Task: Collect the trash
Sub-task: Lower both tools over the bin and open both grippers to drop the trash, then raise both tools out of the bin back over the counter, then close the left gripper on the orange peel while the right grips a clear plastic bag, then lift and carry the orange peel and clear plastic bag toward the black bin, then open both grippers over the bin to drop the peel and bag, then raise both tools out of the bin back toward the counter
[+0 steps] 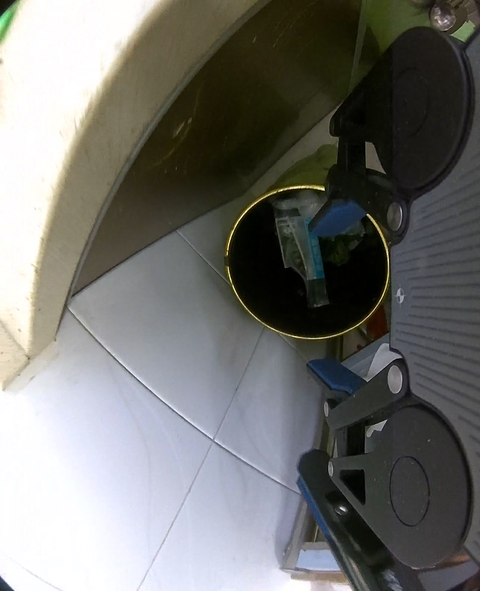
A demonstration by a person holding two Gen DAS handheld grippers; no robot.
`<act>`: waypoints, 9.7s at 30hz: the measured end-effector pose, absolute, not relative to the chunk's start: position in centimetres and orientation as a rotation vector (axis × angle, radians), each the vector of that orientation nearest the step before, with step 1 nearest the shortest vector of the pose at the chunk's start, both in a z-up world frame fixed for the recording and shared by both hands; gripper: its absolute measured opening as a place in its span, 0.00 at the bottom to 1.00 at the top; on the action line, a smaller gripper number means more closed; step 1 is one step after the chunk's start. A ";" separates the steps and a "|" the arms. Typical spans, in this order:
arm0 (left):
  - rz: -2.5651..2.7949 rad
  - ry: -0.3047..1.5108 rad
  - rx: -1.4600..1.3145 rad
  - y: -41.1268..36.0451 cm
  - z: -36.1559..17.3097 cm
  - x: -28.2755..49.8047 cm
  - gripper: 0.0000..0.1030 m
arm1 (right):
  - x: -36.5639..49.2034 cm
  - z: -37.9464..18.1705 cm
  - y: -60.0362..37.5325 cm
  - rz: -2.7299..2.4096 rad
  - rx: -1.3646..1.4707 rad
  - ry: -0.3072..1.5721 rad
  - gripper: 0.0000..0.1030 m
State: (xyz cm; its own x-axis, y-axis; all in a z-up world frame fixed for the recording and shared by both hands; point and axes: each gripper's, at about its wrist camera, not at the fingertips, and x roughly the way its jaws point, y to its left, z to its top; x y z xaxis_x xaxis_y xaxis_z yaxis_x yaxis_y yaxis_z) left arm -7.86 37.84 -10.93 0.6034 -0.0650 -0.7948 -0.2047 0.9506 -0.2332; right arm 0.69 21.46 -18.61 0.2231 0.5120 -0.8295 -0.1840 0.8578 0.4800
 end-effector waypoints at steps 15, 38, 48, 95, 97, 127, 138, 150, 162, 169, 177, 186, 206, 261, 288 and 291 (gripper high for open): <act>0.072 0.900 -0.290 37.5 -10.4 -8.1 0.53 | -2.4 -13.7 17.9 0.421 0.312 1.157 0.85; -0.044 0.787 -0.298 33.2 -5.9 -6.1 0.60 | 1.0 -3.5 3.7 0.413 0.413 0.888 0.89; -0.233 0.750 -0.152 23.1 -3.5 1.4 0.65 | 3.8 -2.7 -4.3 0.294 0.388 0.839 0.89; -0.077 0.768 -0.029 16.3 -8.7 10.2 0.31 | 16.7 -8.6 -9.6 0.289 0.219 0.906 0.52; -0.074 0.769 -0.029 16.5 -8.8 10.1 0.31 | 16.8 -8.6 -9.6 0.287 0.221 0.905 0.52; -0.052 0.712 -0.032 17.5 -6.3 6.5 0.18 | 13.5 -5.1 -8.3 0.317 0.254 0.841 0.44; -0.060 0.696 -0.044 18.8 -5.5 4.9 0.18 | 11.6 -4.4 -6.9 0.310 0.261 0.833 0.44; -0.042 0.680 -0.063 21.1 -4.9 2.9 0.18 | 10.0 -3.8 -4.8 0.325 0.252 0.830 0.44; -0.003 0.669 -0.073 23.6 -4.3 0.5 0.18 | 8.6 -3.1 -0.6 0.409 0.231 0.840 0.44; 0.035 0.668 -0.091 25.8 -4.2 -1.4 0.18 | 7.6 -2.9 3.0 0.478 0.201 0.856 0.44; 0.080 0.656 -0.102 28.5 -3.9 -3.8 0.18 | 6.4 -2.6 7.5 0.563 0.169 0.870 0.44; 0.125 0.646 -0.123 32.2 -3.6 -6.6 0.18 | 4.5 -2.5 12.2 0.643 0.133 0.888 0.44; 0.123 0.671 -0.174 37.2 -5.4 -11.1 0.18 | -0.2 -5.0 19.6 0.717 0.110 0.987 0.44; 0.112 0.814 -0.195 38.2 -7.6 -9.4 0.65 | -0.3 -12.7 22.0 0.601 0.134 1.191 0.67; 0.146 0.793 -0.035 36.3 -7.4 -9.4 0.80 | -3.0 -12.8 17.3 0.472 0.216 1.232 0.84; 0.153 0.793 -0.020 36.1 -7.4 -9.4 0.81 | -3.1 -12.7 16.9 0.466 0.213 1.236 0.84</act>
State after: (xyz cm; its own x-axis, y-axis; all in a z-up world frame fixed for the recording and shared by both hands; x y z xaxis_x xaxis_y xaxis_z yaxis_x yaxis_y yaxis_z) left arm -9.44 36.12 -7.36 0.6910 0.1291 -0.7112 -0.1438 0.9888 0.0397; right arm -3.07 16.89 -12.67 0.2500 0.4517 -0.8564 -0.2253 0.8874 0.4023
